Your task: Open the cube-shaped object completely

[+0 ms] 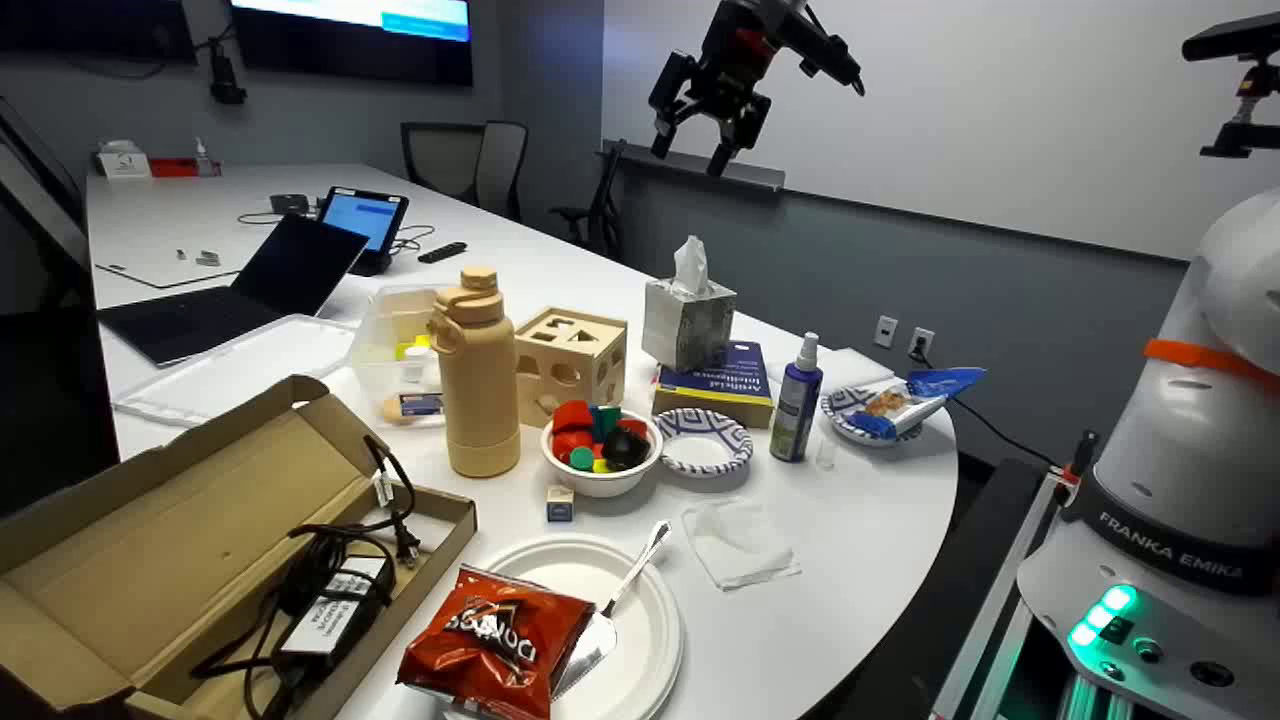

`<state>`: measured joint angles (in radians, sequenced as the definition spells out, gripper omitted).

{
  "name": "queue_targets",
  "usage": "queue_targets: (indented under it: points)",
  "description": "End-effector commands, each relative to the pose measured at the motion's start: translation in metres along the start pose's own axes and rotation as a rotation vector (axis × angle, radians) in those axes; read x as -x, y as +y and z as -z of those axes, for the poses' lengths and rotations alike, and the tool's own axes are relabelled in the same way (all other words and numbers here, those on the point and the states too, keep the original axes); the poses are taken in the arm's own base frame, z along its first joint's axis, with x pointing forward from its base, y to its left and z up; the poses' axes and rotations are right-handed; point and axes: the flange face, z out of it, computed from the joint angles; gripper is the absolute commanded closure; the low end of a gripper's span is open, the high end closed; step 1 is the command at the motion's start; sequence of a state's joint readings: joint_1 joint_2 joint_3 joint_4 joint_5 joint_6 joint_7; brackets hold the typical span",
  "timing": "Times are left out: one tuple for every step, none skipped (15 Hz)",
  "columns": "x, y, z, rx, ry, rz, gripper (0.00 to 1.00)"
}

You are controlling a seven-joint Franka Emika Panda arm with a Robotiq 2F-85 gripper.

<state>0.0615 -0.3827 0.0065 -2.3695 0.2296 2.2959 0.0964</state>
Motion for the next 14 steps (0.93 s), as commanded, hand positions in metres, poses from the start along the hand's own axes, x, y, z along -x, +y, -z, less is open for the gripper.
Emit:
queue_targets:
  points:
    - [0.0,0.0,0.0,0.0,-0.001,0.0,0.0]
    - [0.0,0.0,0.0,0.0,0.0,0.0,0.0]
    - [0.0,0.0,0.0,0.0,0.0,0.0,0.0]
    - [0.0,0.0,0.0,0.0,0.0,0.0,0.0]
    - [-0.008,0.0,-0.007,0.024,-0.023,-0.048,0.0]
    - [-0.015,-0.001,-0.015,0.038,-0.037,-0.084,0.0]
    - [-0.021,-0.006,-0.024,0.04,-0.056,-0.117,0.0]
    - [-0.029,-0.017,-0.038,0.048,-0.076,-0.15,0.0]
    - [-0.036,-0.027,-0.05,0.067,-0.094,-0.187,0.0]
    - [-0.045,-0.041,-0.063,0.076,-0.114,-0.205,0.0]
    - [-0.052,-0.051,-0.074,0.089,-0.131,-0.223,0.0]
    - [-0.061,-0.064,-0.088,0.121,-0.147,-0.244,0.0]
    - [-0.068,-0.073,-0.099,0.162,-0.154,-0.262,0.0]
    - [-0.077,-0.081,-0.114,0.216,-0.157,-0.295,0.0]
